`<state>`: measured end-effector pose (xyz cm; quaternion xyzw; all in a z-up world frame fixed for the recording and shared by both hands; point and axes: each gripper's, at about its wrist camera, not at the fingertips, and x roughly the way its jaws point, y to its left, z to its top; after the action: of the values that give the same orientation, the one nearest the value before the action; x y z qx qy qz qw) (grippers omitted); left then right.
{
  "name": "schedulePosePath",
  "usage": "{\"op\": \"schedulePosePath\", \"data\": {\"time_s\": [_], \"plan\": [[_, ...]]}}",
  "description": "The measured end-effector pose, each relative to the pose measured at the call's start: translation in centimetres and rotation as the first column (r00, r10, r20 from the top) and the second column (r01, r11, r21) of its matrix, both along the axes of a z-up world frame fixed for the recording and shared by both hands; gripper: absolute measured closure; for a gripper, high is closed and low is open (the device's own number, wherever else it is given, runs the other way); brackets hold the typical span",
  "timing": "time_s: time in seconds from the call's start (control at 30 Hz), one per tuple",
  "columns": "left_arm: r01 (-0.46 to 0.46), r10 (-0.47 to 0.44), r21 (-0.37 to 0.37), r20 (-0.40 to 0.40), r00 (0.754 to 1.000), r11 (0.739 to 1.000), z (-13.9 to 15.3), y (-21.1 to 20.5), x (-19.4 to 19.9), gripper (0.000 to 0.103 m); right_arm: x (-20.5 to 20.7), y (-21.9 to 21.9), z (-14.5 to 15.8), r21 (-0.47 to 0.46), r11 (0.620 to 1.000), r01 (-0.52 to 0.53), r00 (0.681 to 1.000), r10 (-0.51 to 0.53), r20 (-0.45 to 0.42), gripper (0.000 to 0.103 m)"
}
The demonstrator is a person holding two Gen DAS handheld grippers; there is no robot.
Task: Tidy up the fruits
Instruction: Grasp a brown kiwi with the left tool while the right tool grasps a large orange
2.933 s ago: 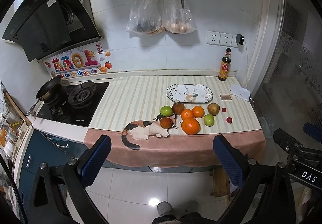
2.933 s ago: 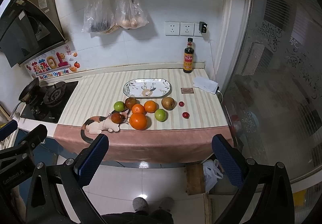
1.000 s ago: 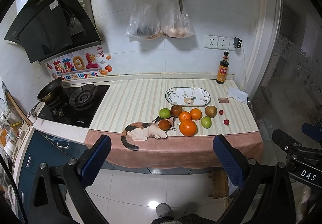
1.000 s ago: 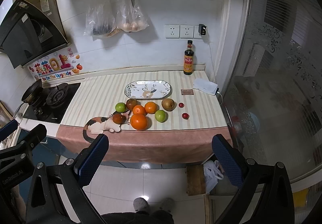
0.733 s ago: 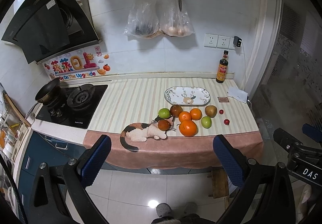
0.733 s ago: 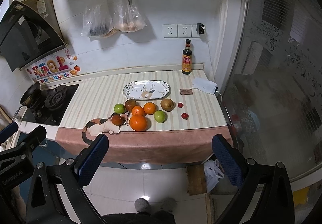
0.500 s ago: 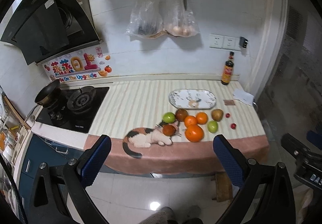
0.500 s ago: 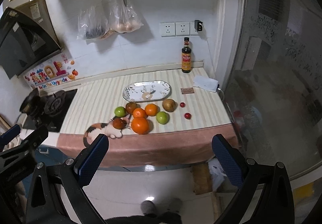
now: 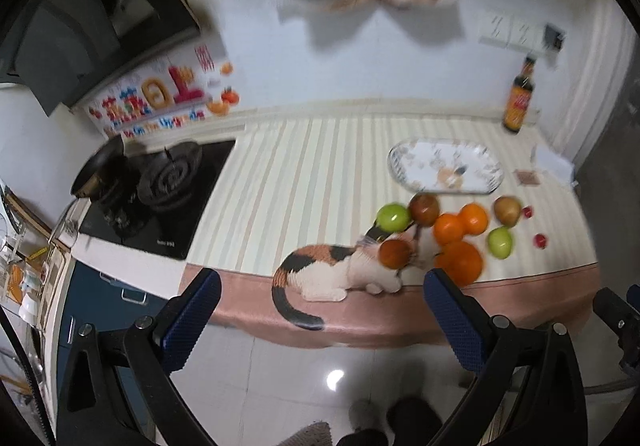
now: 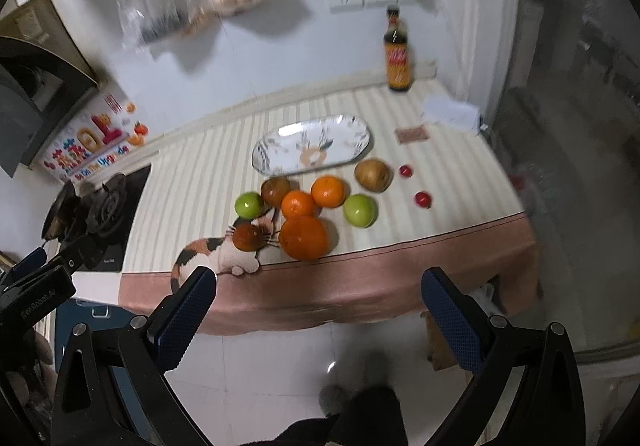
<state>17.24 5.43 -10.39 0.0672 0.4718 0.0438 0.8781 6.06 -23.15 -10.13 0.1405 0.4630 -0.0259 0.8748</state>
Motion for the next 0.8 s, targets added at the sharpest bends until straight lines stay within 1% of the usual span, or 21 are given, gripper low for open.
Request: {"op": "schedulePosePath", "data": {"time_s": [0.07,0.13,0.2,0.23,0.27,0.33,0.37,0.4,0.47,0.53,0.67,0.73,0.8], "plan": [[-0.004,0.004,-0.004,-0.067,0.998,1.000,-2.3,0.2,2.0,0.000,2.6,0.2,-2.4,0.016,1.000,-0.021,0.999,0.021,-0.041,0.000],[-0.018,0.016,-0.008,-0.142,0.990,1.000,-4.8,0.2,4.1,0.000,5.9,0.5,-5.6,0.045,0.998,-0.047,0.994,0.051,-0.100,0.000],[-0.031,0.026,-0.021,-0.207,0.978,0.999,-7.3,0.1,6.2,0.000,8.8,0.6,-8.7,0.080,0.994,-0.077,0.985,0.089,-0.149,0.000],[-0.040,0.031,-0.030,-0.242,0.970,0.999,-8.5,0.0,7.3,0.000,9.8,0.6,-9.7,0.087,0.992,-0.087,0.981,0.100,-0.163,0.000],[-0.056,0.041,-0.046,-0.288,0.957,0.997,-10.1,0.0,8.7,0.001,11.4,0.8,-11.3,0.096,0.990,-0.101,0.975,0.118,-0.188,0.000],[-0.081,0.048,-0.080,-0.352,0.935,0.994,-12.3,0.0,10.8,0.001,14.9,1.1,-14.8,0.117,0.984,-0.132,0.956,0.158,-0.249,0.000],[-0.107,0.057,-0.102,-0.400,0.915,0.989,-13.9,0.0,12.1,0.002,16.2,1.1,-16.1,0.126,0.982,-0.142,0.946,0.172,-0.273,0.000],[-0.122,0.059,-0.120,-0.428,0.902,0.985,-14.8,0.0,12.7,0.004,17.2,1.2,-17.2,0.137,0.979,-0.151,0.938,0.186,-0.293,0.000],[-0.163,0.066,-0.154,-0.498,0.865,0.974,-17.2,-0.1,14.5,0.008,18.9,1.6,-19.1,0.162,0.971,-0.174,0.918,0.219,-0.330,0.000],[-0.184,0.064,-0.172,-0.538,0.841,0.968,-18.8,-0.4,15.6,0.008,21.0,2.2,-21.3,0.181,0.962,-0.204,0.892,0.259,-0.371,0.000],[-0.168,0.037,-0.170,-0.589,0.808,0.971,-21.6,-1.6,17.5,0.009,22.9,3.7,-23.7,0.211,0.943,-0.258,0.840,0.327,-0.432,0.000],[-0.155,0.011,-0.180,-0.616,0.787,0.971,-22.7,-2.3,18.1,0.009,23.7,4.5,-24.7,0.208,0.935,-0.288,0.816,0.353,-0.457,0.000],[-0.143,-0.012,-0.193,-0.631,0.776,0.971,-23.5,-2.8,18.5,0.009,24.2,5.2,-25.6,0.217,0.927,-0.307,0.793,0.375,-0.481,0.000]]}}
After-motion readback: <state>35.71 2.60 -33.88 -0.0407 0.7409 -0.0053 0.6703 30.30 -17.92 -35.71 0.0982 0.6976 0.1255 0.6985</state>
